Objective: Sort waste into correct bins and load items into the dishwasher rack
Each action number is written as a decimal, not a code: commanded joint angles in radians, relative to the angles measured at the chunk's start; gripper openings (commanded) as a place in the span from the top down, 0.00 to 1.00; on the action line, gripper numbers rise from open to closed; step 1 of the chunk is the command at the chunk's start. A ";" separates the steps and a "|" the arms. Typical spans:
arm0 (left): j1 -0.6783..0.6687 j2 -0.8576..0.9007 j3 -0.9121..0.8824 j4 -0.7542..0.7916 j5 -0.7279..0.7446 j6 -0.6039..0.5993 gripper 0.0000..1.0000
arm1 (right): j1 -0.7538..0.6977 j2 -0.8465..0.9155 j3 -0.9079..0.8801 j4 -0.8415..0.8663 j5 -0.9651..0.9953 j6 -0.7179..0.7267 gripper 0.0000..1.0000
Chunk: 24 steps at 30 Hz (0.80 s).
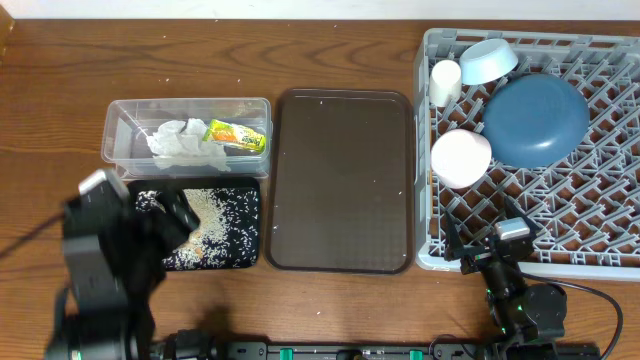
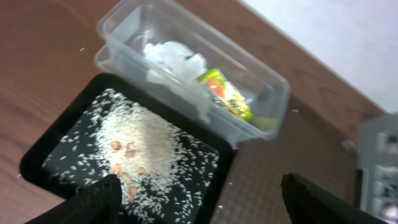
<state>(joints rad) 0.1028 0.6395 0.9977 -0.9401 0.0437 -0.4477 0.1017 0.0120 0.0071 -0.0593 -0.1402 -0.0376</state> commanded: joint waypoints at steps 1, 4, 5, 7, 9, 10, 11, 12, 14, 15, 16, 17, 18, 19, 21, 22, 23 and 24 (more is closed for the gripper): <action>-0.039 -0.134 -0.109 -0.010 -0.029 0.005 0.15 | 0.008 -0.005 -0.002 -0.004 0.009 -0.001 0.01; -0.058 -0.279 -0.217 -0.004 -0.026 -0.024 0.15 | 0.008 -0.005 -0.002 -0.004 0.009 -0.001 0.01; -0.061 -0.317 -0.248 0.014 -0.026 -0.039 0.15 | 0.008 -0.005 -0.002 -0.004 0.009 -0.001 0.01; -0.063 -0.394 -0.322 0.089 -0.026 -0.050 0.15 | 0.008 -0.005 -0.002 -0.004 0.009 -0.001 0.01; -0.063 -0.453 -0.391 0.190 -0.026 -0.074 0.15 | 0.008 -0.005 -0.002 -0.004 0.009 -0.001 0.01; -0.063 -0.475 -0.423 0.243 -0.026 -0.087 0.15 | 0.008 -0.005 -0.002 -0.004 0.009 -0.001 0.01; -0.063 -0.504 -0.469 0.328 -0.024 -0.103 0.15 | 0.008 -0.005 -0.002 -0.004 0.009 -0.001 0.01; -0.063 -0.519 -0.501 0.391 -0.014 -0.108 0.15 | 0.008 -0.005 -0.002 -0.004 0.009 -0.001 0.01; -0.063 -0.546 -0.576 0.550 0.014 -0.108 0.15 | 0.008 -0.005 -0.002 -0.004 0.009 -0.001 0.01; -0.063 -0.556 -0.619 0.642 0.027 -0.108 0.15 | 0.008 -0.005 -0.002 -0.004 0.009 -0.001 0.01; -0.063 -0.567 -0.661 0.731 0.041 -0.108 0.15 | 0.008 -0.005 -0.002 -0.004 0.009 -0.002 0.01; -0.063 -0.576 -0.704 0.820 0.057 -0.108 0.15 | 0.008 -0.005 -0.002 -0.004 0.009 -0.001 0.01; -0.063 -0.586 -0.740 0.889 0.066 -0.108 0.15 | 0.008 -0.005 -0.002 -0.004 0.009 -0.001 0.01; -0.063 -0.595 -0.774 0.952 0.074 -0.108 0.15 | 0.008 -0.005 -0.002 -0.004 0.009 -0.001 0.01; -0.063 -0.622 -0.840 1.052 0.078 -0.108 0.15 | 0.008 -0.005 -0.002 -0.004 0.009 -0.001 0.01; -0.063 -0.639 -0.870 1.085 0.079 -0.108 0.15 | 0.008 -0.005 -0.002 -0.004 0.009 -0.001 0.01; -0.066 -0.638 -0.896 1.119 0.079 -0.104 0.15 | 0.008 -0.005 -0.002 -0.004 0.009 -0.001 0.01; -0.069 -0.638 -0.913 1.133 0.079 -0.103 0.15 | 0.008 -0.005 -0.002 -0.004 0.009 -0.002 0.01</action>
<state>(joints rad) 0.0425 0.0177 0.1268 0.1581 0.1028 -0.5507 0.1017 0.0120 0.0071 -0.0593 -0.1375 -0.0376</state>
